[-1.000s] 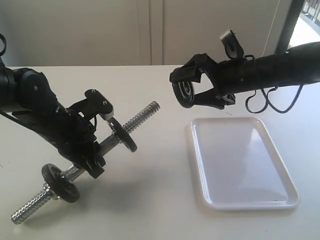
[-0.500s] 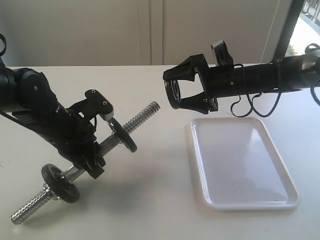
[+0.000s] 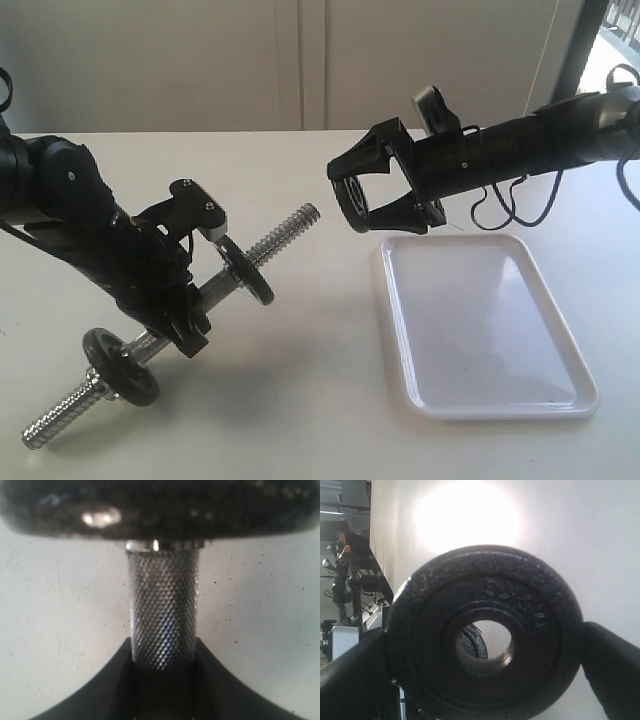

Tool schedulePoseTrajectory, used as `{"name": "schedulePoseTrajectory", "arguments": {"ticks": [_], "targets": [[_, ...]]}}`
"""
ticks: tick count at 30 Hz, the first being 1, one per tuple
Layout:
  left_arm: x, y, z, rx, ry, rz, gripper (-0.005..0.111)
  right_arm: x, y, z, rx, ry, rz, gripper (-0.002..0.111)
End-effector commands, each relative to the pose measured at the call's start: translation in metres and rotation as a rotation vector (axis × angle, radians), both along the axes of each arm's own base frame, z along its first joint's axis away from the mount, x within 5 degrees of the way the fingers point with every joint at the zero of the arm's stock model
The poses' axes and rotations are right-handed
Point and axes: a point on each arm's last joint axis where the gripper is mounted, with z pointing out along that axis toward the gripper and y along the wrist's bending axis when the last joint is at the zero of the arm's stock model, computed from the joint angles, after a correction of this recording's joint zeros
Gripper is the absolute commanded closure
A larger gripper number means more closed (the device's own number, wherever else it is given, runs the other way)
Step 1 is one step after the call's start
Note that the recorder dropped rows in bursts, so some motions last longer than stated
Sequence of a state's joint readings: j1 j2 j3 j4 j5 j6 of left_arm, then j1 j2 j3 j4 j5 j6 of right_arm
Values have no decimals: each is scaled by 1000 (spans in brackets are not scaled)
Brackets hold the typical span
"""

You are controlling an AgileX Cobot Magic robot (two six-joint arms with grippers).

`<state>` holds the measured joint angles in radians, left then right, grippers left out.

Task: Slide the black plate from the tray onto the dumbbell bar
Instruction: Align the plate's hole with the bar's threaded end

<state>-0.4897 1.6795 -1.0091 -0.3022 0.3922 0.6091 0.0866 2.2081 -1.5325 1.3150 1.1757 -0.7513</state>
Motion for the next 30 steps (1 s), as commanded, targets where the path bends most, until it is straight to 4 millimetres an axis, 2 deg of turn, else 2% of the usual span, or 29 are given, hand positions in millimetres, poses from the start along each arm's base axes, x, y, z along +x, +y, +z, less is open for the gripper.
{"name": "schedulePoseTrajectory", "arguments": {"ticks": [1, 7, 30], "targets": [[3, -4, 30, -98, -97, 44, 107, 0, 8, 17, 91, -13, 8, 108], [3, -4, 30, -98, -95, 43, 107, 0, 16, 19, 136, -9, -4, 108], [3, -4, 30, -98, -95, 43, 107, -2, 36, 0, 162, 46, 13, 108]]}}
